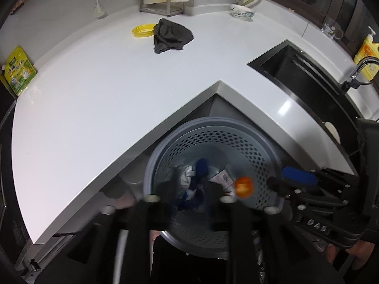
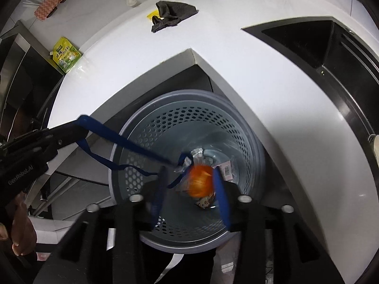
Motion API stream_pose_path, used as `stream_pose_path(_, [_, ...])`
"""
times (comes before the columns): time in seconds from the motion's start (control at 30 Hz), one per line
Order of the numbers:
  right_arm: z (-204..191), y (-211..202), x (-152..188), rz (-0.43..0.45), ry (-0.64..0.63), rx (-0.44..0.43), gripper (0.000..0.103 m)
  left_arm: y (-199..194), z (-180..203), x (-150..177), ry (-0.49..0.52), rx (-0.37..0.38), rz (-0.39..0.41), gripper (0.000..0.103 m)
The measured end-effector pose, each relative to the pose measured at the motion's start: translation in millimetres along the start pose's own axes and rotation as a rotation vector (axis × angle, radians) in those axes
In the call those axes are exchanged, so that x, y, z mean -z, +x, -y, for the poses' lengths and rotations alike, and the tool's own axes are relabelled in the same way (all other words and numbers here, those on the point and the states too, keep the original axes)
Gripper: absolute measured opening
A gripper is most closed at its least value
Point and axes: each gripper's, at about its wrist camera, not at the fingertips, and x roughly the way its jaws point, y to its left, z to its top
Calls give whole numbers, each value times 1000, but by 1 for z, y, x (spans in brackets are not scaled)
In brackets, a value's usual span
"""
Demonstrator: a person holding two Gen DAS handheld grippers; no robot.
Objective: Collect trash
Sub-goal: 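Open both tools to drop the black bag and blue strap into the bin, then move both open tools to the black cloth and yellow lid on the counter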
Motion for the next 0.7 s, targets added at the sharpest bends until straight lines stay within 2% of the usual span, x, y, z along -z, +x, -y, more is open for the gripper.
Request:
stream_pose_path(0.03, [0,0,0,1,0,1,40,-1,-1,0,-6,-7,1,58])
stream_pose_path(0.07, [1,-1,-1,1,1,2,40,-3,-4,1,-17,-11,10,64])
stream_pose_path(0.4, [8,-4,-3,-1,10,-7,40,-7,-8,0,-25,-43,11,64])
stream_pose_path(0.7, [9,-14,-8,20,0,-16,46,-15,-6,-5,-33,-62,28,64])
